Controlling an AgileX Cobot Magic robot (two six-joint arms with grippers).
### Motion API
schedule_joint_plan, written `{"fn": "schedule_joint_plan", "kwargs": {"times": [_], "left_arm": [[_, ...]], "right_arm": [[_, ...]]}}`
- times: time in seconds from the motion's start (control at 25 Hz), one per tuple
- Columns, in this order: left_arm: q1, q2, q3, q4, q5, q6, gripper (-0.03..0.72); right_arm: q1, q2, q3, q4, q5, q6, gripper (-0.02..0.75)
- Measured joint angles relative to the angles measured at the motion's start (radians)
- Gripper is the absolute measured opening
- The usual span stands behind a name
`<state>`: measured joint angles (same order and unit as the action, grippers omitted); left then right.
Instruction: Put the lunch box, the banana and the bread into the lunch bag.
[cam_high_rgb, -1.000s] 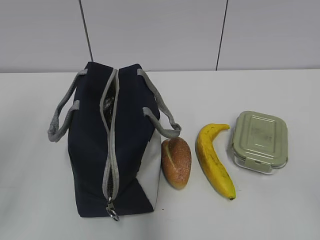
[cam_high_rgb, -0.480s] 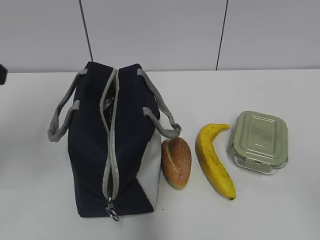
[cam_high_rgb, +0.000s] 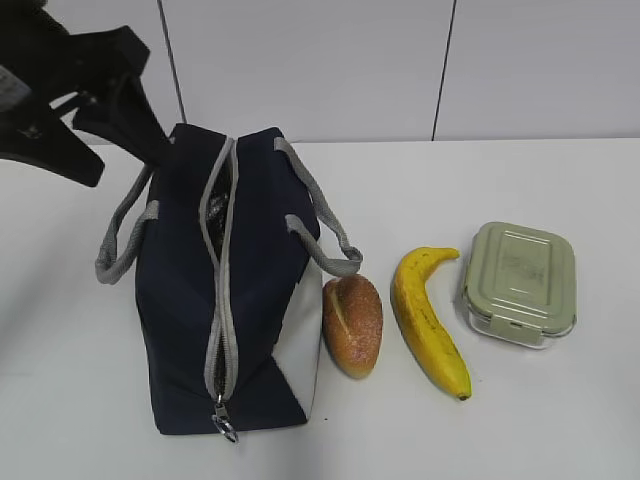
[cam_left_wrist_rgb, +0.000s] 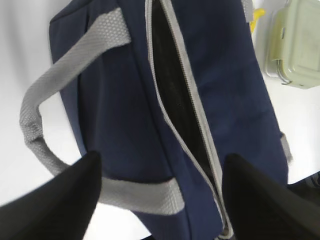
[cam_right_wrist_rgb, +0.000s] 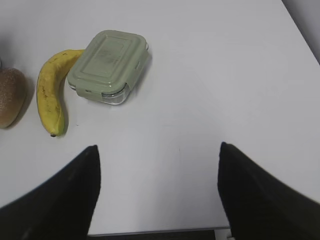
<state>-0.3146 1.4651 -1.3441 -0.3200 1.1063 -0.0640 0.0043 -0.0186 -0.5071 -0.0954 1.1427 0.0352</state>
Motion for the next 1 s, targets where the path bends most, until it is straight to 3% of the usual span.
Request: {"fn": "schedule_joint_plan", "kwargs": {"times": [0.52, 0.64, 0.8, 0.88, 1.0], "left_arm": [[-0.014, 0.186, -0.050, -0.001, -0.018, -0.009, 0.486], [-0.014, 0.187, -0.050, -0.001, -0.037, -0.009, 0.378], [-0.014, 0.187, -0.050, -0.001, -0.042, -0.010, 0.112], [-0.014, 0.187, -0.050, -0.001, -0.043, -0.010, 0.019], [-0.014, 0.187, -0.050, -0.001, -0.046, -0.010, -0.002]], "right_arm": [[0.000, 0.000, 0.000, 0.000, 0.000, 0.000, 0.543], [0.000, 0.000, 0.000, 0.000, 0.000, 0.000, 0.543], [0.000, 0.000, 0.000, 0.000, 0.000, 0.000, 0.543], [0.000, 0.000, 0.000, 0.000, 0.000, 0.000, 0.543], [0.000, 0.000, 0.000, 0.000, 0.000, 0.000, 0.543]]}}
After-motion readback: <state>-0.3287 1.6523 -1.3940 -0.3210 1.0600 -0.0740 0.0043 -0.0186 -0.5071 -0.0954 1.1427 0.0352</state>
